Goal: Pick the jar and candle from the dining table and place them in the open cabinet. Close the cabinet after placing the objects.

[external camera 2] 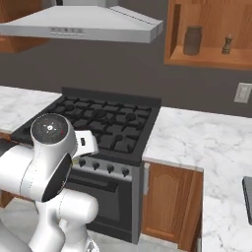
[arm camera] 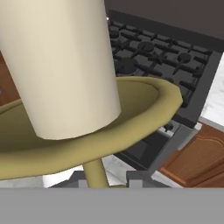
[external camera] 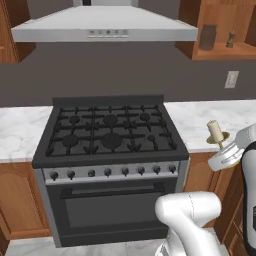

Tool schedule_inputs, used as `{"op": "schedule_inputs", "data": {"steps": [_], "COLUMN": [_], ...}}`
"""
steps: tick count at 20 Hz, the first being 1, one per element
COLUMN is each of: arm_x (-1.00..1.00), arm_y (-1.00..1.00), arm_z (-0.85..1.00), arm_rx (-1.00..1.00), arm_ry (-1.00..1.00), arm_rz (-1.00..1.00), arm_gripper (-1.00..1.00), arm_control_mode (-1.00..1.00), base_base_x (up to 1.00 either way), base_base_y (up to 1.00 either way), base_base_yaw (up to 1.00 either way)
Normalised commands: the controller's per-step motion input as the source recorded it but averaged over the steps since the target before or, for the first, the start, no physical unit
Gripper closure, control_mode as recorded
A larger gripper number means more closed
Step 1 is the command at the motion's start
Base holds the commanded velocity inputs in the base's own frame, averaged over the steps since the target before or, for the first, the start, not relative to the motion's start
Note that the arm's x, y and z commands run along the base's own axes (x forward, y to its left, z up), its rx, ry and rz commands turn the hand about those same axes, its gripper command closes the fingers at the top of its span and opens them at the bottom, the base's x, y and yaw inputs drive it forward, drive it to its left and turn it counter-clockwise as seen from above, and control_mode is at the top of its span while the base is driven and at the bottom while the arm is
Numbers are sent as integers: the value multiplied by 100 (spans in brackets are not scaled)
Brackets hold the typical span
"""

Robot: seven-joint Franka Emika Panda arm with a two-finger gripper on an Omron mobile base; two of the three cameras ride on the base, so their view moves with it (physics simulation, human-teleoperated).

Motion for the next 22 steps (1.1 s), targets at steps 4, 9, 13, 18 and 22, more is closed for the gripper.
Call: {"op": "schedule_inputs", "data": {"steps": [4,9,13,18,22], "arm_x": [0,0,0,0,0], "arm_y": [0,0,0,0,0], "arm_z": [0,0,0,0,0], "arm_rx": [0,0,0,0,0], "arm_ry": [0,0,0,0,0], "arm_rz": [0,0,0,0,0], "arm_gripper": [100,100,100,100,100], "arm_control_mode": [100,100,100,100,100], "base_base_x": [9,13,17,20,22], "base_base_y": [-18,-10,-12,-14,-15], "base_base_yaw": [-18,-20,-20,-21,-20]}}
